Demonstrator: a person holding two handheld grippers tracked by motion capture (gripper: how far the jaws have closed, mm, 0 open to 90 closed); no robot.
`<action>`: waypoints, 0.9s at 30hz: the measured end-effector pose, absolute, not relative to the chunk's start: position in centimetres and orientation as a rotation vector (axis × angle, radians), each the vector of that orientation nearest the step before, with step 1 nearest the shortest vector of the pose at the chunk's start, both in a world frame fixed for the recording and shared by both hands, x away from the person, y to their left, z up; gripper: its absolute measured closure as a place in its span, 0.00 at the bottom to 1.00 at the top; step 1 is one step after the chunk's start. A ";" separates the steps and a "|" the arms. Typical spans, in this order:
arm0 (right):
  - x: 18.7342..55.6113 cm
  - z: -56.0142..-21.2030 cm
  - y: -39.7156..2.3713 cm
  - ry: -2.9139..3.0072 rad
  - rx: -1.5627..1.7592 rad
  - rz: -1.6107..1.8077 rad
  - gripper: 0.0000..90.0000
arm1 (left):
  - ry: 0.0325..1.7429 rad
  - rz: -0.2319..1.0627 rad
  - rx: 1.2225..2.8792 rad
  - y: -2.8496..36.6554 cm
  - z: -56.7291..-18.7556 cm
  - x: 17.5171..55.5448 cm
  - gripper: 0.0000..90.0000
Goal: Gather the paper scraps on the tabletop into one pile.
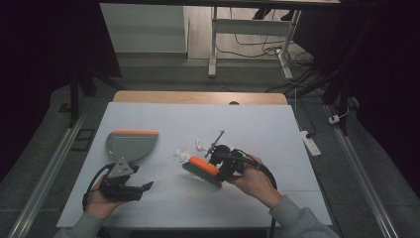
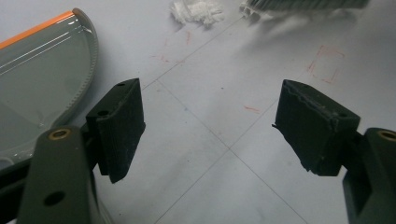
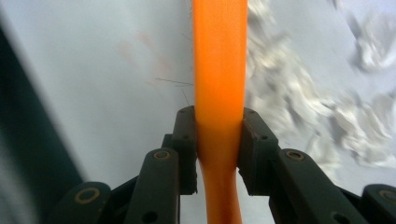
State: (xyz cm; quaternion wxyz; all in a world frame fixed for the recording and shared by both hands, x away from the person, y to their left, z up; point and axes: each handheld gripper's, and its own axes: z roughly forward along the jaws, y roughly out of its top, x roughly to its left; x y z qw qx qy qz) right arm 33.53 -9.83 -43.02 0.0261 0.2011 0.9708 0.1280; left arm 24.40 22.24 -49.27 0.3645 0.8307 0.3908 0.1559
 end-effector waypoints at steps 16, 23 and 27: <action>35.6 -43.1 -1.7 3.073 0.757 0.471 0.78 | 1.026 0.411 2.097 23.0 -49.2 24.2 0.28; 36.8 -44.8 -5.1 3.044 0.884 0.320 0.78 | 1.022 0.407 2.104 23.0 -49.2 24.2 0.28; 38.2 -44.8 -8.3 3.006 1.042 0.335 0.78 | 1.021 0.408 2.116 22.8 -49.3 24.2 0.28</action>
